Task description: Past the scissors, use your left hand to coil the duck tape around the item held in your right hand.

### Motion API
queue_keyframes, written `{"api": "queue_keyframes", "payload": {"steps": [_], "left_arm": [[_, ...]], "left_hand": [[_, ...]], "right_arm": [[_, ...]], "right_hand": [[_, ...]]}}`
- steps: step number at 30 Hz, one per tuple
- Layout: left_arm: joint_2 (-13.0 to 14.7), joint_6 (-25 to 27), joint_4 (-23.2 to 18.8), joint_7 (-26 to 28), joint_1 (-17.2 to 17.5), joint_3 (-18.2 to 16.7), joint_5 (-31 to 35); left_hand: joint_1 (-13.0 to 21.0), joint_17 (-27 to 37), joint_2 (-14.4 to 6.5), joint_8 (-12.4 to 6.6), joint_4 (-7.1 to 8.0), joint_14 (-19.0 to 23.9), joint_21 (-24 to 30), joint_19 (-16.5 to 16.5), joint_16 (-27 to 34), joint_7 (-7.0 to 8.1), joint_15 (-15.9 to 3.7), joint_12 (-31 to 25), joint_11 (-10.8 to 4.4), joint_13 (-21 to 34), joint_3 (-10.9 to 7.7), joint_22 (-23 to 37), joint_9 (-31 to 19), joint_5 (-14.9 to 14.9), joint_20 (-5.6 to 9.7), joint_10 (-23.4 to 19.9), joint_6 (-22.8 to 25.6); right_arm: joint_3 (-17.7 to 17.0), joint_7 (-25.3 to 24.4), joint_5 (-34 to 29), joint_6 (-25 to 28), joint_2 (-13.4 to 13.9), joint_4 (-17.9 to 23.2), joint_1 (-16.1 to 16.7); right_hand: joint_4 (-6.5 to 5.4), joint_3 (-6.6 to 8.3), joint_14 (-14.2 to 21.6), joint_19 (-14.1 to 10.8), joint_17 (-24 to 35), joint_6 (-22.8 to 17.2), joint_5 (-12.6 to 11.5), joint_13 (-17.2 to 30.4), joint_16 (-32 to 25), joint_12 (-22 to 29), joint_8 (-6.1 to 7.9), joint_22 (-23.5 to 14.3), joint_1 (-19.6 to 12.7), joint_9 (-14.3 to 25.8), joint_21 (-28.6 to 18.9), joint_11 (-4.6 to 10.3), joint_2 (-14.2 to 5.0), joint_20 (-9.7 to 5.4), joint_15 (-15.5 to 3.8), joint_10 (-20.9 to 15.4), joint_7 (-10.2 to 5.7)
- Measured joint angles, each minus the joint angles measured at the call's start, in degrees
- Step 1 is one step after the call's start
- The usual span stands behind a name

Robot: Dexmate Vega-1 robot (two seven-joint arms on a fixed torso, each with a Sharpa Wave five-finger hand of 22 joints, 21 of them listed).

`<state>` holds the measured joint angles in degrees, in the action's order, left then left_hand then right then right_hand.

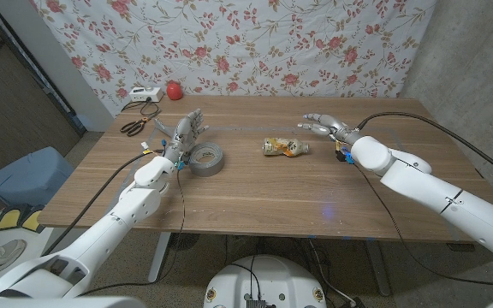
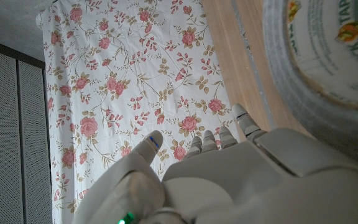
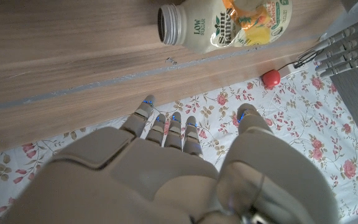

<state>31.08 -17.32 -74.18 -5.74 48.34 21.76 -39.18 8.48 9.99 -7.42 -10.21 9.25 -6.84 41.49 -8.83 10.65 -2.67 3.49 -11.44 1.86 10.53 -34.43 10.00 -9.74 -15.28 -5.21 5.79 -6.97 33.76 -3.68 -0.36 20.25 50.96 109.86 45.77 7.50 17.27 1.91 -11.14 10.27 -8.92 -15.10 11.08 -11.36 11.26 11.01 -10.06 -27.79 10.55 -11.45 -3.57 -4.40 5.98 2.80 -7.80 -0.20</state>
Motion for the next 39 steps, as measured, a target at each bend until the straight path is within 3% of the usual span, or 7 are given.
{"api": "queue_keyframes", "payload": {"steps": [5,11,26,39], "left_arm": [[0.2,0.0,-0.2,-0.3,0.2,-0.1,-0.2],[0.5,-0.1,-0.4,-0.4,0.5,-0.2,-0.4],[0.7,-0.4,0.1,-0.9,0.7,-0.5,-0.9],[0.5,-0.5,0.8,-1.0,0.3,-0.6,-1.1]], "left_hand": [[0.0,0.0,0.0,0.0,0.0,0.0,0.0,0.0,0.0,-0.31,0.0,-0.2,0.0,0.0,0.0,0.0,0.0,0.0,0.0,0.0,0.3],[0.0,0.0,0.0,0.0,0.0,0.0,0.0,0.0,0.0,-0.31,0.0,-0.2,0.21,0.0,0.0,0.0,0.0,0.0,0.0,-0.2,0.3],[0.0,0.0,0.0,0.0,0.0,0.0,-0.4,0.0,0.0,-0.31,0.0,-0.2,0.21,0.0,0.0,0.3,0.0,0.0,0.0,-0.2,0.3],[0.0,0.0,0.0,0.0,0.0,0.0,-0.4,0.0,0.0,-0.31,0.0,-0.2,0.21,0.0,0.0,0.3,0.0,0.0,0.0,-0.2,0.3]], "right_arm": [[2.3,2.1,-4.3,3.0,0.7,2.0,-1.6],[5.8,4.8,-10.7,6.9,0.9,3.9,-3.9],[14.6,18.7,-26.6,14.6,-1.0,5.2,-11.5],[18.3,28.3,-35.1,16.4,-3.2,3.3,-15.0]], "right_hand": [[2.84,2.84,1.9,-0.8,0.3,-0.8,1.4,0.3,-0.3,0.1,0.28,-0.2,-5.3,0.3,-0.2,0.41,-1.12,0.4,-1.29,-0.4,0.82],[3.49,6.16,4.4,-1.9,0.8,-2.0,2.5,0.8,-1.0,1.5,0.87,-0.2,-10.9,0.3,-0.7,0.47,-0.36,0.19,-2.52,-3.2,1.71],[3.17,7.18,3.2,-2.2,1.1,0.4,3.3,1.1,-0.5,1.2,0.38,-0.2,-14.0,0.3,-0.7,0.88,1.9,-0.01,-1.79,-1.5,1.02],[3.11,7.58,3.2,-2.7,1.3,1.0,3.3,1.1,-0.5,1.2,-0.04,-0.2,-14.4,0.3,-0.7,1.03,2.33,-0.46,-1.79,-1.2,0.92]]}}
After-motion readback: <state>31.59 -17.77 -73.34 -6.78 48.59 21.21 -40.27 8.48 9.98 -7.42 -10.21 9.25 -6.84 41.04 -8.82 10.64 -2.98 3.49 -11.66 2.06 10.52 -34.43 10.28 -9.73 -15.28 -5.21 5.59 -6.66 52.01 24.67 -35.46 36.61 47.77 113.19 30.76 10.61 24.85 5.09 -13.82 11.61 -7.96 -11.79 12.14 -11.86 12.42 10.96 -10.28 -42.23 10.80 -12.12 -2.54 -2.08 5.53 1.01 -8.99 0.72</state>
